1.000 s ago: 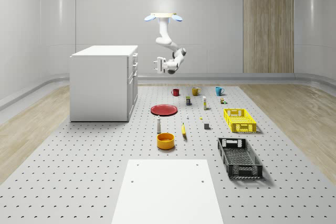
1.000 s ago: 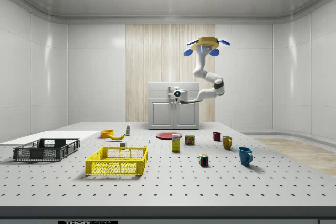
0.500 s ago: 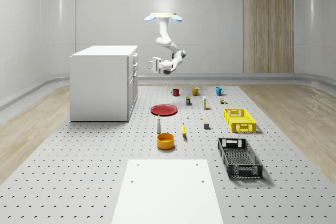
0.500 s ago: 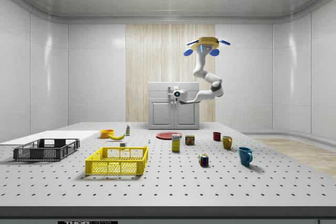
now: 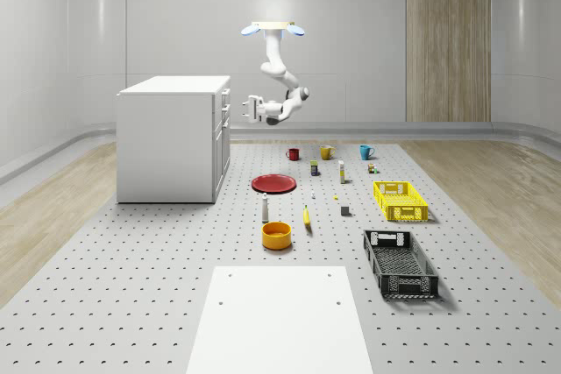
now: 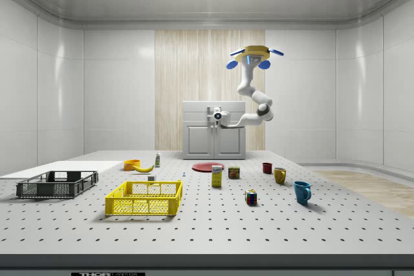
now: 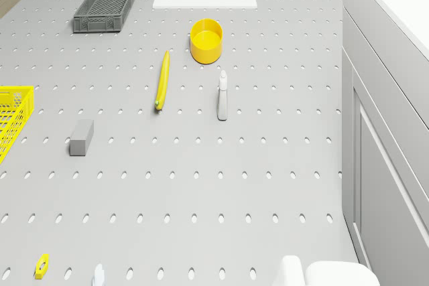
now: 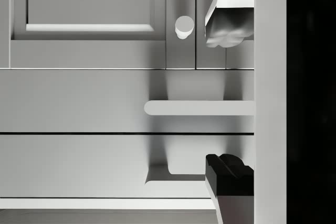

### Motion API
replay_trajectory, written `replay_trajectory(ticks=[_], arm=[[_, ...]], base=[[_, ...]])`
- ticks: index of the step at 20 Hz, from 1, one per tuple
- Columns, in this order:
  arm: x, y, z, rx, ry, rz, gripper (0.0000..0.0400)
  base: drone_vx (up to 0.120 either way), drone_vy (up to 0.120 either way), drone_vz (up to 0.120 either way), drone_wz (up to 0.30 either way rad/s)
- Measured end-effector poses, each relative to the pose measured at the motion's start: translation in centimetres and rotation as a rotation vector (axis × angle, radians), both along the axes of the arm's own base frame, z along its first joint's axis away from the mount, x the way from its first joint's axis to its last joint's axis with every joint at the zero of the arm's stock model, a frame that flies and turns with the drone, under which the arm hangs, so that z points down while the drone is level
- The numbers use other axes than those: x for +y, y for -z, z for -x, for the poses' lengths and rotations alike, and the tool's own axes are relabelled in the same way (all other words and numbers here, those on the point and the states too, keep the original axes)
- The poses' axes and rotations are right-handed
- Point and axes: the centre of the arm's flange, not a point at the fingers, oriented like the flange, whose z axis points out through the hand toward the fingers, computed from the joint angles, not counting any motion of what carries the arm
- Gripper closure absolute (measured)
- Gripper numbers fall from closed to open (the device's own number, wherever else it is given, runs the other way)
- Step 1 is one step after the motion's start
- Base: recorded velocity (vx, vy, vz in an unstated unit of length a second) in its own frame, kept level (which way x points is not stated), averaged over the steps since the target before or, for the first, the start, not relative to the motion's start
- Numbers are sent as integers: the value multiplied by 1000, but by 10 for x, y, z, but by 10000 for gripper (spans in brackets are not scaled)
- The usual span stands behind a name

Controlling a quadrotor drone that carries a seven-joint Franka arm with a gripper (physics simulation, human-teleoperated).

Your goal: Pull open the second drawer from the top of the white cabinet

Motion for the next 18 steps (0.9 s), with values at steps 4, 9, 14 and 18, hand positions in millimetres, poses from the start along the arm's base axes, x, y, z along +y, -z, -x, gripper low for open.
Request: replay_trajectory(ticks=[4,9,14,18], arm=[[15,0,0,0,0,0,100],[31,0,0,0,0,0,100],[38,3,0,0,0,0,100],[44,7,0,0,0,0,100]], base=[[0,0,0,0],[0,0,0,0],[0,0,0,0],[0,0,0,0]])
